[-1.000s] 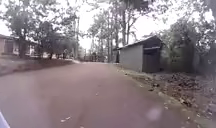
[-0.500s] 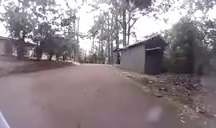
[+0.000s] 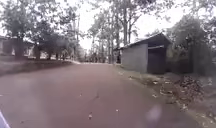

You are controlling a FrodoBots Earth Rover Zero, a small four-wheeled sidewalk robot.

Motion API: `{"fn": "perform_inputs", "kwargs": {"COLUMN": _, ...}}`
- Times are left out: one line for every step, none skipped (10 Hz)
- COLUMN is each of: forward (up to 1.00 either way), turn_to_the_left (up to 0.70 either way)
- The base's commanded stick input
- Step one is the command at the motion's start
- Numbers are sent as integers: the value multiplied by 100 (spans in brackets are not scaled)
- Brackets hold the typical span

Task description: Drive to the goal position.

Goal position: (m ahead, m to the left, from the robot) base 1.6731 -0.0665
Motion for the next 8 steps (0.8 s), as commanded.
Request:
{"fn": "perform_inputs", "kwargs": {"forward": 70, "turn_to_the_left": 0}}
{"fn": "perform_inputs", "kwargs": {"forward": 70, "turn_to_the_left": 0}}
{"fn": "perform_inputs", "kwargs": {"forward": 70, "turn_to_the_left": 0}}
{"fn": "perform_inputs", "kwargs": {"forward": 70, "turn_to_the_left": 3}}
{"fn": "perform_inputs", "kwargs": {"forward": 70, "turn_to_the_left": 16}}
{"fn": "perform_inputs", "kwargs": {"forward": 70, "turn_to_the_left": 28}}
{"fn": "perform_inputs", "kwargs": {"forward": 70, "turn_to_the_left": 26}}
{"fn": "perform_inputs", "kwargs": {"forward": 70, "turn_to_the_left": 7}}
